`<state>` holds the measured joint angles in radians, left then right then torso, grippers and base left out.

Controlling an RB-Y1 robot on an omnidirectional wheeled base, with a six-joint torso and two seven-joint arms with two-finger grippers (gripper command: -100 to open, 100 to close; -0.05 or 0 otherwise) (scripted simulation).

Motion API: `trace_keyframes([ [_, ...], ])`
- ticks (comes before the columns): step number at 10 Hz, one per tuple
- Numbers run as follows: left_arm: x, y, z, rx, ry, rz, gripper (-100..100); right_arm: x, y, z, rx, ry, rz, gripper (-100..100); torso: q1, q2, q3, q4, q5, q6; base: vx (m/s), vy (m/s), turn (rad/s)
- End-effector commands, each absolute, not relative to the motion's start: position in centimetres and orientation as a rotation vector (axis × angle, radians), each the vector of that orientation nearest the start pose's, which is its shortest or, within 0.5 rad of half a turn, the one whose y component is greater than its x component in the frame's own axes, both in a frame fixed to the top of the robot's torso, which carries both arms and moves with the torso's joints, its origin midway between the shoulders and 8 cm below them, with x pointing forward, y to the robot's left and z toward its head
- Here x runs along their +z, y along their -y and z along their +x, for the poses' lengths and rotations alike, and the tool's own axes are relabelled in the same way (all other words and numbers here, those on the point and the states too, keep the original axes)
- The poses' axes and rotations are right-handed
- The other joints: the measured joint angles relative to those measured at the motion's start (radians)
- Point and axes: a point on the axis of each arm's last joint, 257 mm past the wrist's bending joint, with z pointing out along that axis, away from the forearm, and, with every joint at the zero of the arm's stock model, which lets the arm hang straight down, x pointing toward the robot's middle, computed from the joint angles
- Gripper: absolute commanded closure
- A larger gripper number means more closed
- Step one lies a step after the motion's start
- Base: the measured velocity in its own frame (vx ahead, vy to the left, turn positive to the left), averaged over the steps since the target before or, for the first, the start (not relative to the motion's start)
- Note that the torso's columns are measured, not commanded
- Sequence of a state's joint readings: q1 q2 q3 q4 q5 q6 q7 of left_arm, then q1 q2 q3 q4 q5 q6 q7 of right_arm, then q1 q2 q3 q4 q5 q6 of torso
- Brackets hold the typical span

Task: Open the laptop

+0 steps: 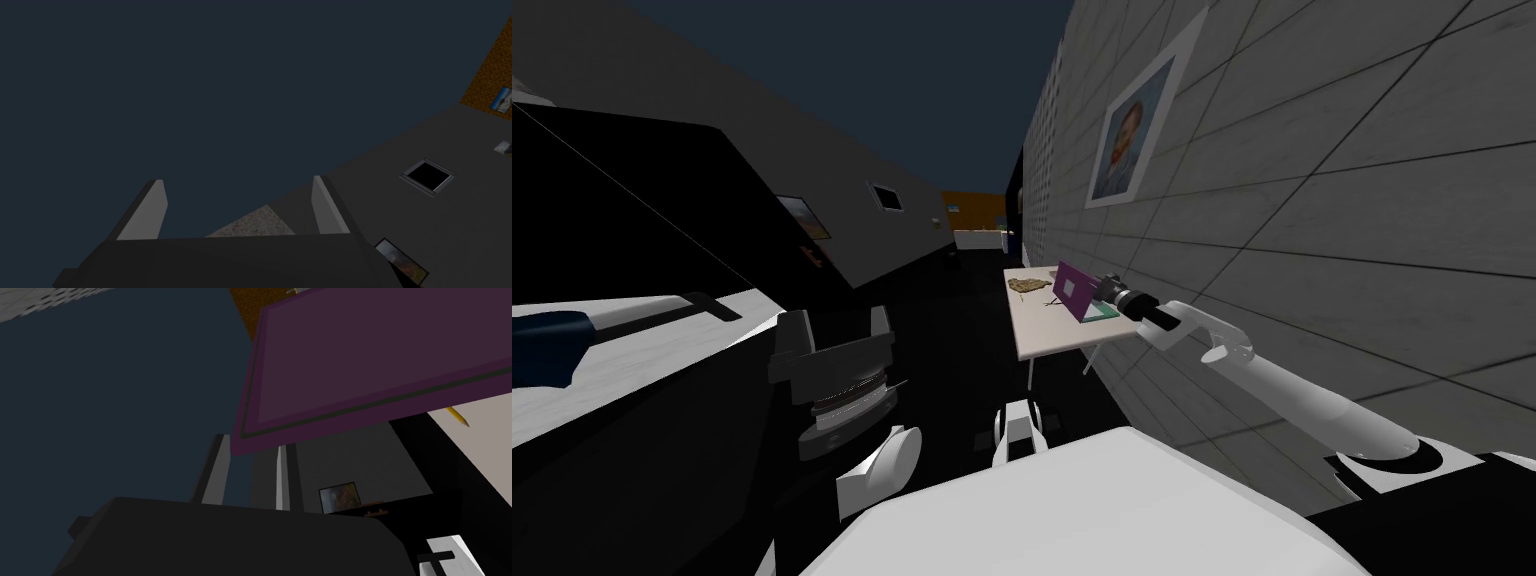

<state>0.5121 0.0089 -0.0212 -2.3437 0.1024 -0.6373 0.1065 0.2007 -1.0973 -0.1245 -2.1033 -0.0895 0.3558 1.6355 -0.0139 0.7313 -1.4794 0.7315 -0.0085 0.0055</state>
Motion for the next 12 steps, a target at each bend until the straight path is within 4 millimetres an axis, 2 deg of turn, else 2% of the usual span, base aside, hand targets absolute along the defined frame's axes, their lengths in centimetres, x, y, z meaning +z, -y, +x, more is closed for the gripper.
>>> trace_keyframes([
  [1, 7.1, -28.1, 30.2, -1.521, -0.394, -0.594, 0, -3.1, 40.6, 50.0, -0.728, -1.464, -0.800, 100, 0.000, 0.000, 0.000, 0.000, 0.000, 0.000, -0.039, -0.078, 0.039],
  [3, 7.1, -28.1, 30.2, -1.521, -0.394, -0.594, 0, -3.0, 41.0, 50.3, -0.671, -1.491, -0.736, 100, 0.004, 0.001, 0.001, 0.001, 0.002, -0.003, -0.034, -0.102, 0.039],
  [4, 7.1, -28.1, 30.2, -1.521, -0.394, -0.594, 0, -2.2, 40.6, 50.4, -0.692, -1.464, -0.759, 100, 0.005, 0.002, 0.001, 0.001, 0.003, -0.003, -0.010, -0.056, 0.010],
  [6, 7.1, -28.1, 30.2, -1.521, -0.394, -0.594, 0, -3.5, 41.6, 50.8, -0.602, -1.510, -0.647, 100, 0.014, 0.003, 0.002, 0.002, 0.006, -0.008, -0.020, -0.091, 0.061],
  [12, 7.1, -28.1, 30.2, -1.521, -0.394, -0.594, 0, -6.7, 43.1, 51.6, -0.425, -1.586, -0.436, 100, 0.013, 0.001, 0.001, 0.000, 0.004, -0.008, -0.031, -0.096, 0.053],
])
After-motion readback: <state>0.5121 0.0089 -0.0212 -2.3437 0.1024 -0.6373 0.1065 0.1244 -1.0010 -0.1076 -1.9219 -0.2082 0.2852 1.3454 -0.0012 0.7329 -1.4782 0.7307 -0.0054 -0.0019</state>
